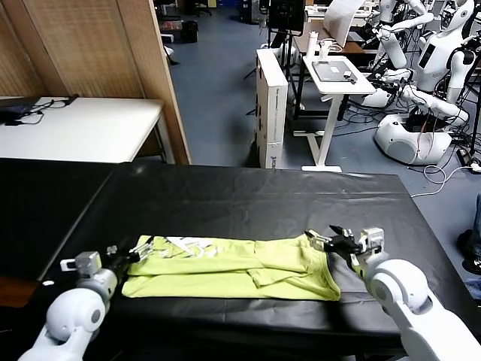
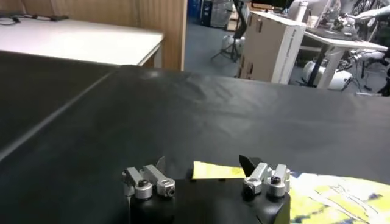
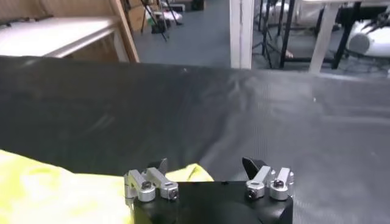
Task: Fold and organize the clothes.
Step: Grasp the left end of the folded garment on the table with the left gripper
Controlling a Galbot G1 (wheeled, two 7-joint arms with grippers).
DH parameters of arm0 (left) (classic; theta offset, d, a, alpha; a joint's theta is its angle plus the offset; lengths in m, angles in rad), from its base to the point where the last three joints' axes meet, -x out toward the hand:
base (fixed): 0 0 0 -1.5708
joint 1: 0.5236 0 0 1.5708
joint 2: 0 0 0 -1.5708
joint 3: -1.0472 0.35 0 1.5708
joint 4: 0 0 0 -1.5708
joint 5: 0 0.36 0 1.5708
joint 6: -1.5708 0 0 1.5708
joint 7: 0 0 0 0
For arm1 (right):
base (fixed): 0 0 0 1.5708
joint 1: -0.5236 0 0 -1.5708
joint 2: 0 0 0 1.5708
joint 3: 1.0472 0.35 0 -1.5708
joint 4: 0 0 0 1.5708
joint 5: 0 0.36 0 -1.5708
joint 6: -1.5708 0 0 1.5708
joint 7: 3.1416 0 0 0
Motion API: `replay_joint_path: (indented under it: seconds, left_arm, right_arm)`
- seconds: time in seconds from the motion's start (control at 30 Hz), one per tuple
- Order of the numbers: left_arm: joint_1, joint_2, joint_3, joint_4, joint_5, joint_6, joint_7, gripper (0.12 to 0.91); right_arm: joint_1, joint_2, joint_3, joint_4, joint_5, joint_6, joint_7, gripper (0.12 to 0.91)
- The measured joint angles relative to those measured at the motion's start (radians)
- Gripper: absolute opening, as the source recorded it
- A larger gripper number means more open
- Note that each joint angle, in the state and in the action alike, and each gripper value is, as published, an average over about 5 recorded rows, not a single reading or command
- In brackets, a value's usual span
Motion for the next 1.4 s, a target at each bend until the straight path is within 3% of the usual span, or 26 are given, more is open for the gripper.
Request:
replay_joint_path:
  seconds: [0.13,0.23,0.43,0.5,0.6,0.7,1.03,1.1,1.23,1.4]
  left_arm:
    - [-0.002,0.002,0.002,0.007,0.003,-0.002,0.008,0.903]
    - [-0.001,0.003,0.002,0.009,0.004,-0.003,0.014,0.831]
    - [0.006,0.002,0.007,0.001,0.008,-0.002,0.021,0.515]
    - [0.007,0.001,0.008,-0.003,0.008,0.000,0.022,0.382]
    - [0.007,0.000,0.007,-0.008,0.007,0.002,0.021,0.217]
    - [0.006,0.000,0.000,-0.008,0.006,0.001,0.017,0.150]
    - [0.023,0.010,-0.025,-0.002,0.006,-0.005,0.014,0.148]
    - [0.024,0.009,-0.026,-0.004,0.007,-0.005,0.015,0.148]
    - [0.019,0.008,-0.027,-0.008,0.016,-0.006,0.017,0.195]
    - [0.023,0.027,-0.043,-0.010,-0.019,0.013,0.016,0.480]
  right_arm:
    - [0.008,0.005,-0.010,-0.014,-0.002,-0.001,-0.001,0.726]
    - [0.010,0.008,-0.014,-0.020,-0.004,-0.001,-0.001,0.618]
    - [0.007,0.015,-0.014,-0.022,-0.007,0.000,-0.001,0.276]
    - [0.003,0.018,-0.010,-0.022,-0.009,0.003,0.002,0.190]
    - [-0.006,0.026,-0.002,-0.022,-0.011,0.015,0.014,0.143]
    - [-0.016,0.034,0.007,-0.023,-0.012,0.030,0.029,0.140]
    - [-0.031,0.068,0.022,-0.027,-0.014,0.049,0.046,0.143]
    - [-0.032,0.069,0.023,-0.022,-0.012,0.049,0.038,0.179]
    - [-0.044,0.058,0.036,-0.004,-0.003,0.074,0.003,0.383]
    - [-0.078,0.033,0.063,0.033,0.013,0.147,-0.044,0.704]
